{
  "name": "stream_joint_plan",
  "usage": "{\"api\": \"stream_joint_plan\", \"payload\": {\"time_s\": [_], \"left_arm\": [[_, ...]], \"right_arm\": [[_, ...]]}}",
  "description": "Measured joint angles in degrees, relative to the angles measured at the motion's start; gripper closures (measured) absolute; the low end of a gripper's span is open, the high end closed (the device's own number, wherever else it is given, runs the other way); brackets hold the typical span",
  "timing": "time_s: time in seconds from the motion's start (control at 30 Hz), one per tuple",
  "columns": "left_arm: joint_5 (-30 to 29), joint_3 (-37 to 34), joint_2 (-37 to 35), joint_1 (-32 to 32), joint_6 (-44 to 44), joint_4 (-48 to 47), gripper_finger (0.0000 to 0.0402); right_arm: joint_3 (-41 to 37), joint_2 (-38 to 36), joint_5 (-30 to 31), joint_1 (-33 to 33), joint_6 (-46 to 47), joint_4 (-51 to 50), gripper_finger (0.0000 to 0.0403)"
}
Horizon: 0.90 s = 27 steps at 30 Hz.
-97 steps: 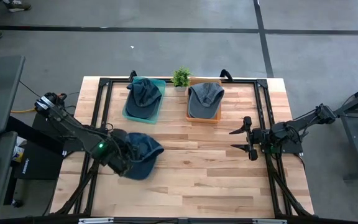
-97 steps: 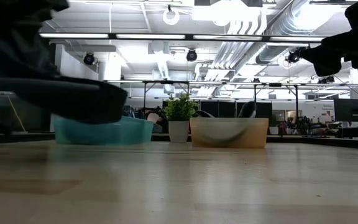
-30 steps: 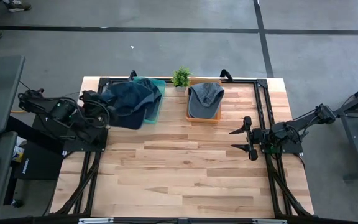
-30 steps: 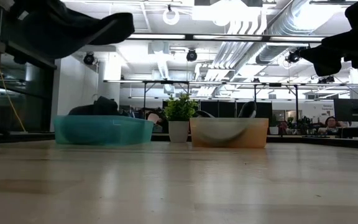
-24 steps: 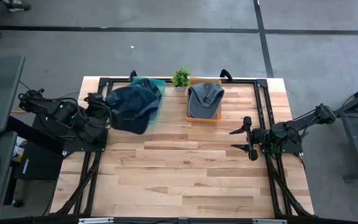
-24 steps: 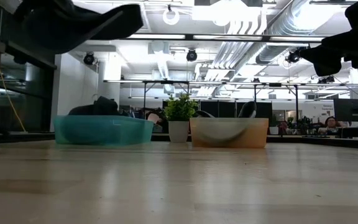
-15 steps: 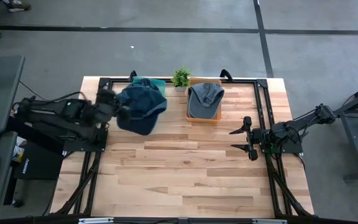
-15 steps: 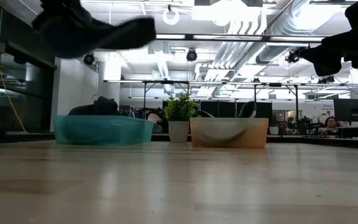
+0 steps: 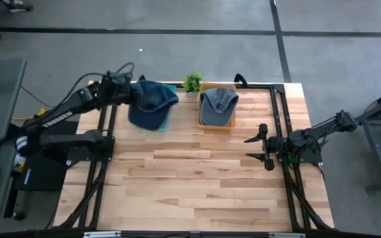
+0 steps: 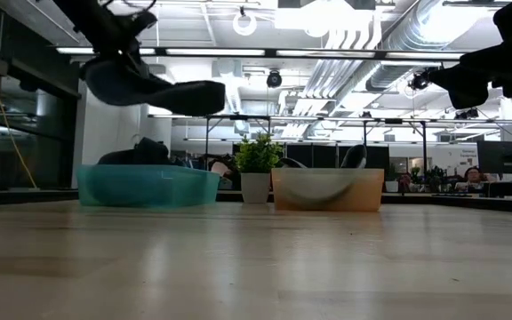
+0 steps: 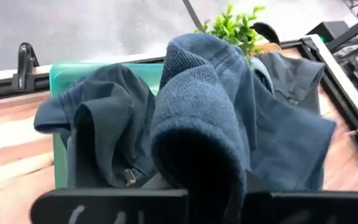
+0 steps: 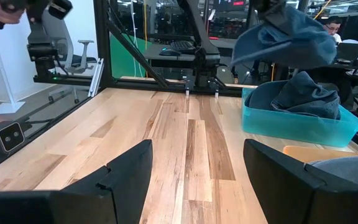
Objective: Pick & Place hat
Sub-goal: Put the dark gray cap into the green bin
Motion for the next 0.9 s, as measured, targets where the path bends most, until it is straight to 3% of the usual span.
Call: {"api": "stream_joint_plan", "payload": {"time_s": [0.13,0.27,0.57,0.77,0.9], "left_arm": [[10.4,0.0,2.4,9.6,3.7,0.5,0.0402],[17.4,0.0,6.8,15.4,6.9,1.9,0.0402],[21.9,0.0,16.4,21.5,13.0,5.1,0.0402],[30.5,0.1,19.6,25.1,13.0,12.4,0.0402],[33.1,0.1,21.0,27.9,11.8,13.4,0.0402]], "right_arm": [[0.0,0.0,0.1,0.0,0.0,0.0,0.0155],[0.0,0.0,0.1,0.0,0.0,0.0,0.0155],[0.0,0.0,0.2,0.0,0.0,0.0,0.0155],[0.0,0.0,0.2,0.0,0.0,0.0,0.0155],[0.0,0.0,0.2,0.0,0.0,0.0,0.0155]]}}
